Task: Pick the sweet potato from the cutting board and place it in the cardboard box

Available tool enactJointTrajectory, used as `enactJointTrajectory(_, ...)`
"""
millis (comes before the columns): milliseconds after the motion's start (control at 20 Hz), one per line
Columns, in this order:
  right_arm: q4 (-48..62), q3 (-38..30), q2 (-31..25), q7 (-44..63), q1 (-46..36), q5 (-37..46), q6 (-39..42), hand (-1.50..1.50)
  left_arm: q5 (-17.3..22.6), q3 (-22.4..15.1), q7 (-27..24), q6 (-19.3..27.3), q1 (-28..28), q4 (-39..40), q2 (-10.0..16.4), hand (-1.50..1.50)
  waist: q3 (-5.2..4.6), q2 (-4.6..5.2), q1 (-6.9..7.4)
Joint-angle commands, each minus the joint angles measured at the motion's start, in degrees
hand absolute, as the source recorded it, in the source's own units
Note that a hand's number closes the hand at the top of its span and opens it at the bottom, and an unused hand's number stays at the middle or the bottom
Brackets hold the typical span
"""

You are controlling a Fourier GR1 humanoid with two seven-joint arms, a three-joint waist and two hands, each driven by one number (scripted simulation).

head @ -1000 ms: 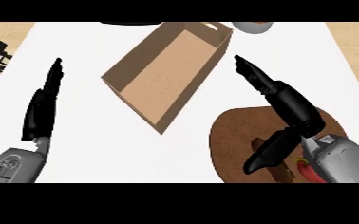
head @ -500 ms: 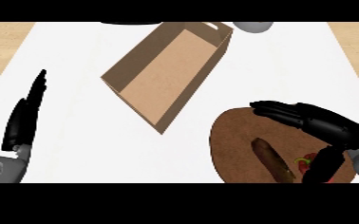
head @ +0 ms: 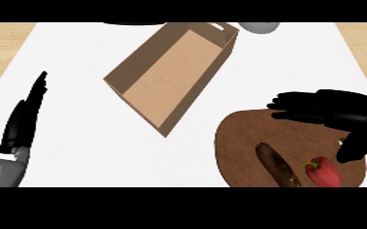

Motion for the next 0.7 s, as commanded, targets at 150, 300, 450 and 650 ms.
enactJointTrajectory(150, -6.43, 6.41, -0.02, 8.58, -6.31, 14.48, 6.26, -1.5, -0.4, 1.59, -0.48, -1.12, 0.96, -0.02, 1.03, 0.0, -0.1, -0.27, -0.32)
enactJointTrajectory(300, -8.64, 9.48, 1.97, 13.91, -8.6, 20.11, 10.25, -1.5, -0.14, 1.82, 0.78, -1.34, -0.57, 1.16, -0.16, 0.0, -0.12, -0.21, -0.66)
enactJointTrajectory(450, -10.66, 11.54, 4.65, 18.37, -8.12, 24.12, 14.24, -1.5, 0.29, 3.63, -0.92, -3.38, -0.58, 3.09, 1.02, 0.0, -0.1, -0.18, -1.07)
enactJointTrajectory(650, -13.53, 10.36, 5.27, 19.27, -4.28, 26.47, 18.84, -1.5, -1.98, 3.11, -0.07, -1.51, 1.29, 0.08, -1.78, 0.0, -0.04, -0.26, -1.26)
